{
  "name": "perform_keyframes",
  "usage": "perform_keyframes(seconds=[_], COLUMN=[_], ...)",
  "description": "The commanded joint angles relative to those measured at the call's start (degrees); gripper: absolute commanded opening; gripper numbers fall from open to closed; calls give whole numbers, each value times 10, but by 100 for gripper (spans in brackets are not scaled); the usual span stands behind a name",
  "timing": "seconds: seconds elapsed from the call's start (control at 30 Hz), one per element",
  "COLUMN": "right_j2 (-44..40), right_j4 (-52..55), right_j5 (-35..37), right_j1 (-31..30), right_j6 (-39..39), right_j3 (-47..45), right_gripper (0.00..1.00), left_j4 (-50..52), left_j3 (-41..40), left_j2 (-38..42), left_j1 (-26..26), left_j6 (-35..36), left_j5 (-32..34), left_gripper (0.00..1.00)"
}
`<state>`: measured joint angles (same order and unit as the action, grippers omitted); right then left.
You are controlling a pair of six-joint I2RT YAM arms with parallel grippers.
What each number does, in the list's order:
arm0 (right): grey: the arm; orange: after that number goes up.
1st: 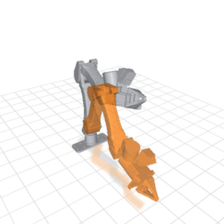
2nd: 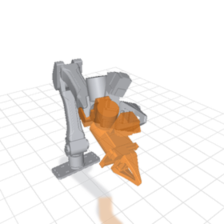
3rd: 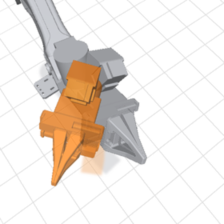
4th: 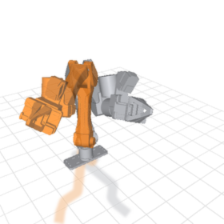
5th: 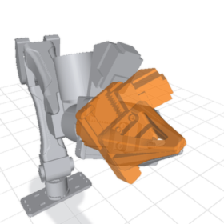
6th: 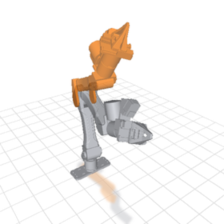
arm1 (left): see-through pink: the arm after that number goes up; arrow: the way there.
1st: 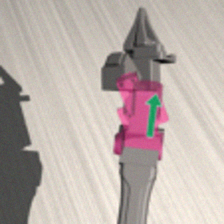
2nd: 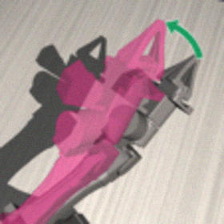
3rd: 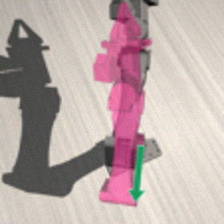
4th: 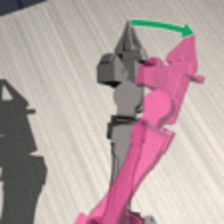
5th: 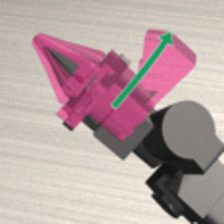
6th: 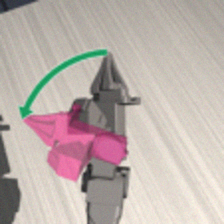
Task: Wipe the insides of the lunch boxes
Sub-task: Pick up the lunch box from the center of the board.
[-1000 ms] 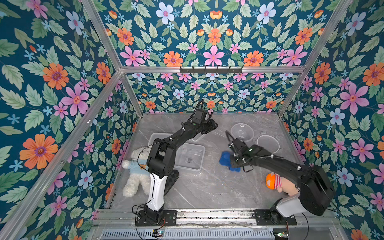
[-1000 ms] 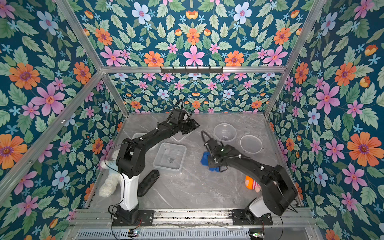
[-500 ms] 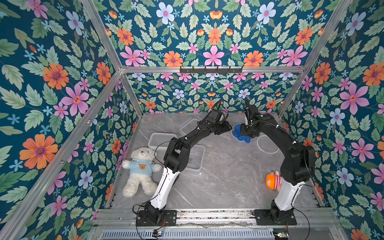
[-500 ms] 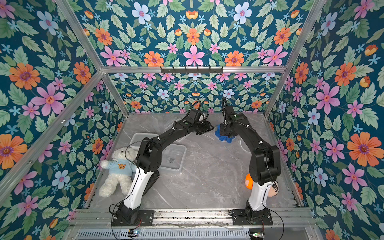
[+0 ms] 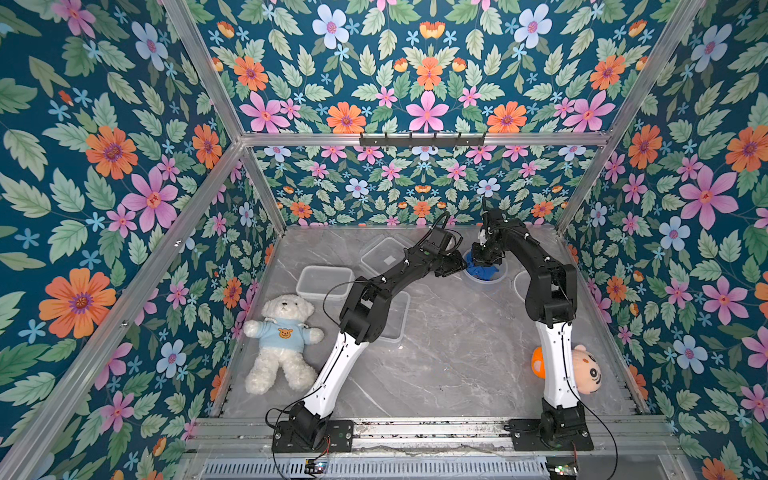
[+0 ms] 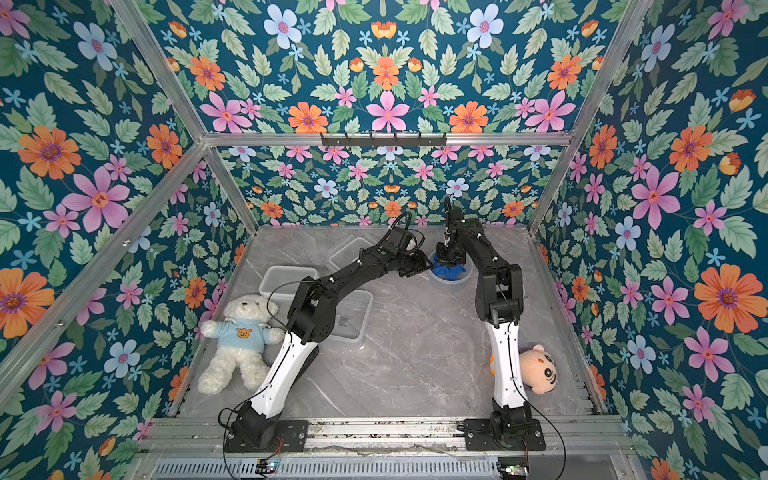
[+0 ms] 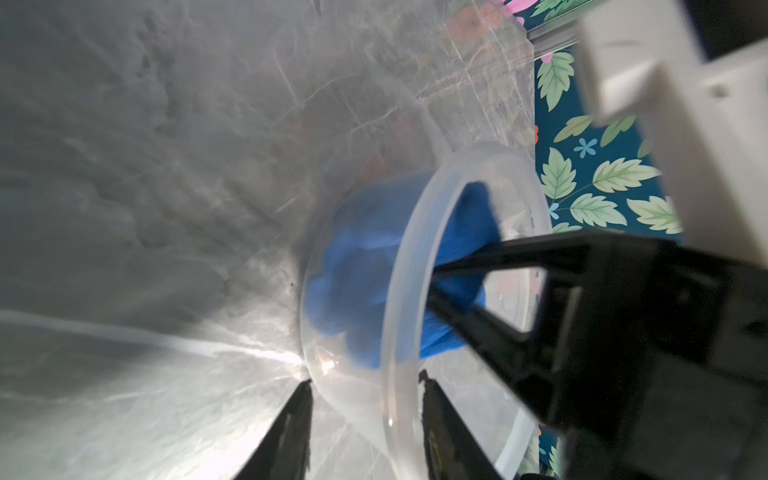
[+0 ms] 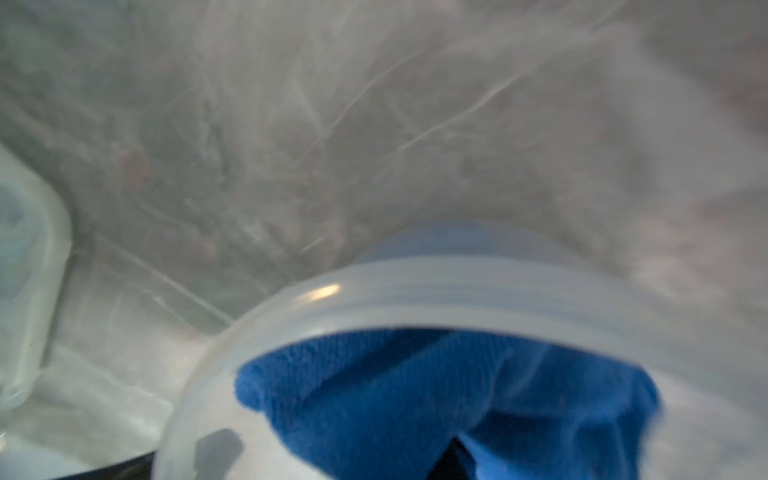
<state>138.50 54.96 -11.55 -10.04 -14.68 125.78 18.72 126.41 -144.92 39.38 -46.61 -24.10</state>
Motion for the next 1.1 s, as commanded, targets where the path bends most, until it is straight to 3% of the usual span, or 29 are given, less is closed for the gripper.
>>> perform_keyframes(seconds=[0.0, 0.17, 0.3, 0.53, 0.63, 0.77, 0.9, 1.07], right_j2=[-11, -83, -118, -103, -80, -45, 0, 1], right_j4=[1, -32, 16, 109, 133, 134, 118, 27], right_j5=[-83, -105, -33, 155, 179, 130, 3, -174], right_j1=[-25, -37, -32, -23, -23, -22, -25, -41], right_j6=[12, 3, 13, 8, 0, -11, -19, -40], right_j3=[-15, -137, -192, -154, -101, -31, 21, -13], right_gripper=[0, 0, 0, 0, 0, 0, 0, 0], left_j4=[9, 10, 20, 76, 106, 137, 171, 193], left_j3=[6, 9, 8, 13, 13, 11, 5, -6], left_j2=[-7, -1, 11, 39, 49, 58, 62, 68], left_j1=[-1, -1, 0, 14, 22, 35, 46, 56], left_j6=[-10, -14, -12, 22, 36, 56, 72, 86], left_j5=[10, 21, 28, 66, 84, 112, 149, 208], left_gripper=[38, 29, 21, 4, 3, 3, 1, 1])
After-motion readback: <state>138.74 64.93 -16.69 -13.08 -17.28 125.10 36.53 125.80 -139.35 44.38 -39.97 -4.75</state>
